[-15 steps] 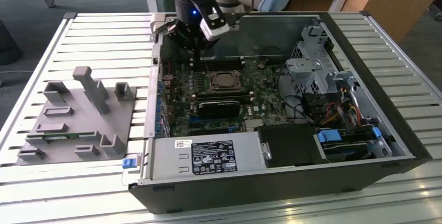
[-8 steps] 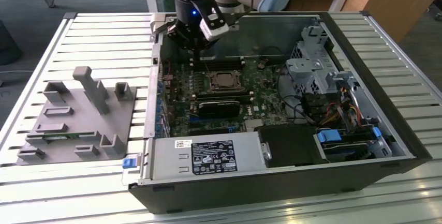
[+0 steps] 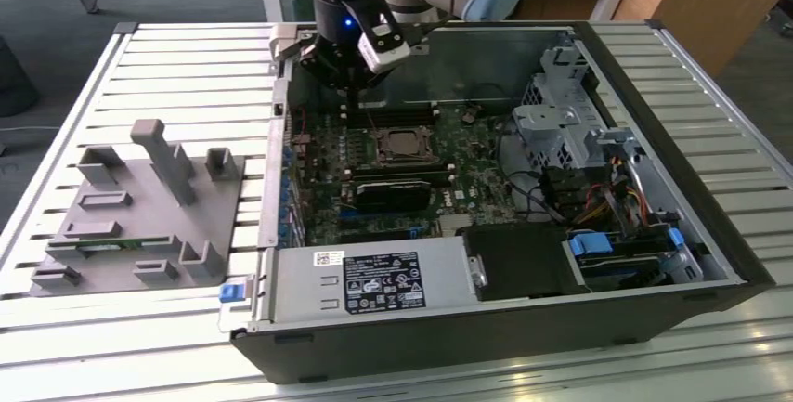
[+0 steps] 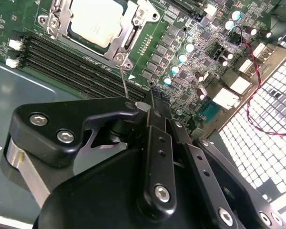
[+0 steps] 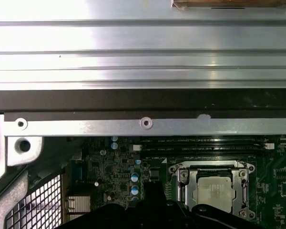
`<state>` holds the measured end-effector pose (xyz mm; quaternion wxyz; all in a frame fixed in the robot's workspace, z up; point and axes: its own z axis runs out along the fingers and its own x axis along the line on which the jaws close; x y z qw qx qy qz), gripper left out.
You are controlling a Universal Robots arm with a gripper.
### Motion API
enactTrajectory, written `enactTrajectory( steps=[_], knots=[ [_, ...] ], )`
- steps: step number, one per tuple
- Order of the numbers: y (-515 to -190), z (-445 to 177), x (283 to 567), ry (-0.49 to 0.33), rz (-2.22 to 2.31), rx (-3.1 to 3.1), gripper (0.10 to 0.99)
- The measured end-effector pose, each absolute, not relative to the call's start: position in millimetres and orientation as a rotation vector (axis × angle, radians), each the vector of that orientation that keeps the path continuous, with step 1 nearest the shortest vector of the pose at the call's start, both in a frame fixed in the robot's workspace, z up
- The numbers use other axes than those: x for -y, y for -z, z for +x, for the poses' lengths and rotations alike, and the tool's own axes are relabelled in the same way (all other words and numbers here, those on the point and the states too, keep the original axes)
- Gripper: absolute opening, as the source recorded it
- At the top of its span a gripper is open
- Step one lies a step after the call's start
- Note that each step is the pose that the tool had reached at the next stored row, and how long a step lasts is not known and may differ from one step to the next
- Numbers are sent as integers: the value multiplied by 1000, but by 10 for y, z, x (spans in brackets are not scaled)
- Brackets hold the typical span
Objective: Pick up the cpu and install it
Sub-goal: 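Install the first cpu locking lever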
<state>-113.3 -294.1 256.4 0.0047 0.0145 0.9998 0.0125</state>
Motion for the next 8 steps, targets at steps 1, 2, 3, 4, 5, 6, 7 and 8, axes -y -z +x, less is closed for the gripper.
enactTrajectory(
  steps=[1,2,3,4,5,6,7,8],
  knots=[
    [-2563,-1133,2940,-39,45,-3132,106],
    [-2563,-1133,2939,-39,45,-3132,106],
    [-2562,-1133,2936,-39,46,-3132,106],
    [-2561,-1134,2933,-39,46,-3132,106],
    [-2559,-1136,2929,-39,46,-3131,106],
    [-2559,-1138,2924,-39,45,-3132,106],
    [-2558,-1141,2917,-39,45,-3132,106],
    [-2558,-1144,2911,-39,45,-3132,106]
  ],
)
